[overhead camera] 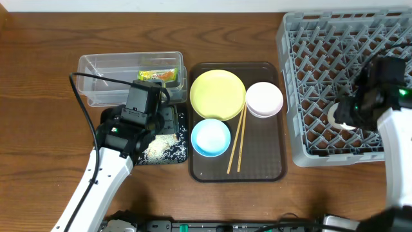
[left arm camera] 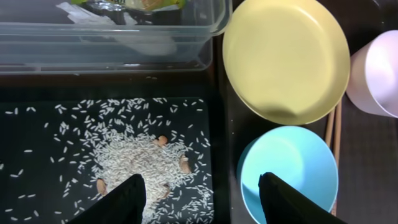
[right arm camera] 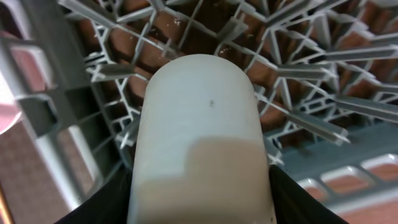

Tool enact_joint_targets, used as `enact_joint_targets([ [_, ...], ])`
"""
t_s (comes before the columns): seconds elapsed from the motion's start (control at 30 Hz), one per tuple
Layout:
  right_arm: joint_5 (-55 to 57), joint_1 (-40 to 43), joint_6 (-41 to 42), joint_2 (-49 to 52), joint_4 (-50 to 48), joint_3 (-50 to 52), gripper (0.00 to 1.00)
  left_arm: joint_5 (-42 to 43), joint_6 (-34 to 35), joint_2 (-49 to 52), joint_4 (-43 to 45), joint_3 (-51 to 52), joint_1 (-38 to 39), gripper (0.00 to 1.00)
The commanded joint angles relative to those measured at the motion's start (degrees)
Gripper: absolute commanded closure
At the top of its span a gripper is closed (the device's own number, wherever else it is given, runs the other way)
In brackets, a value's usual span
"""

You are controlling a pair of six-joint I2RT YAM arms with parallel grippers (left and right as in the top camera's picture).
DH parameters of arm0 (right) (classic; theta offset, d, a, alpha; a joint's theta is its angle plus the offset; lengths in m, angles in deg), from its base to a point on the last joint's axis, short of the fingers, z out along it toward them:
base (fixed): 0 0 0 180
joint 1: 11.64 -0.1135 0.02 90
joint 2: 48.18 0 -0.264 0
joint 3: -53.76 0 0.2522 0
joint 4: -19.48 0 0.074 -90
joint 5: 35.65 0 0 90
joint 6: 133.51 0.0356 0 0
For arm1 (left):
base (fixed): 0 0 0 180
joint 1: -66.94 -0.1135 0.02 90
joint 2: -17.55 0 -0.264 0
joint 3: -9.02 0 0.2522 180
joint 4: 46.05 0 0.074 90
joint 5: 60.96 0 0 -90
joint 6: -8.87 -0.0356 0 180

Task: Sort waste into correct bins and load items into the dishwasher rack
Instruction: 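Place the white cup into the dish rack with the right gripper, then grasp the pink bowl with the right gripper and lift it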

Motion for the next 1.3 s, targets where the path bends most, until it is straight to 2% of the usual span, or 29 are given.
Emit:
enact_joint_targets([
  [0.0, -1.6, 0.3, 1.2, 2.8, -1.0, 0.0, 0.99, -1.5, 0.2, -0.4, 0.0, -0.3, -0.2, 0.39],
  [0.1, -2.1, 0.3, 1.2, 5.3, -1.3, 0.0, 0.91, -1.5, 0.2, -0.4, 0.0, -0.3, -0.2, 0.39],
  [0.17, -3.2, 0.3, 1.2, 6.1, -1.1, 0.0, 0.57, -1.5, 0.2, -0.4, -0.1, -0.3, -0.2, 0.39],
  [0.23, -5.1, 0.3, 1.1, 6.3, -0.9, 0.0, 0.30, -1.5, 0.2, -0.4, -0.2, -0.3, -0.2, 0.39],
  [0.27, -5.5, 0.3, 1.1, 6.2, -1.0, 0.0, 0.21, -1.5, 0.2, -0.4, -0.3, -0.3, -0.2, 0.39],
  [0.33, -5.9, 0.3, 1.1, 5.4, -0.9, -0.3, 0.16, -1.5, 0.2, -0.4, -0.8, -0.3, -0.2, 0.38],
  [0.47, -8.2, 0.2, 1.2, 2.8, -0.9, -2.3, 0.14, -1.9, 0.2, -0.4, -3.1, -0.3, -0.3, 0.38],
  [0.57, -14.3, -0.2, 1.1, -0.2, -1.9, -4.6, 0.18, -4.9, 0.9, -0.4, -5.9, -0.3, -0.3, 0.38],
  [0.7, -24.6, -4.0, -1.0, -3.7, -7.6, -5.1, 0.23, -13.0, 9.4, -0.4, -9.9, -0.3, -0.4, 0.39],
  [0.83, -20.8, -11.6, -1.0, -3.3, -12.2, -4.7, 0.25, -13.7, 12.9, -0.4, -10.7, -0.3, -1.9, 0.38],
  [1.03, -10.3, -22.2, -2.6, 3.6, -16.7, -4.5, 0.25, -13.5, 13.0, -0.4, -10.7, -0.3, -3.3, 0.37],
  [1.27, -4.4, -26.1, -2.5, 13.7, -23.3, -4.5, 0.27, -13.5, 12.9, -0.4, -10.7, -0.3, -3.3, 0.34],
])
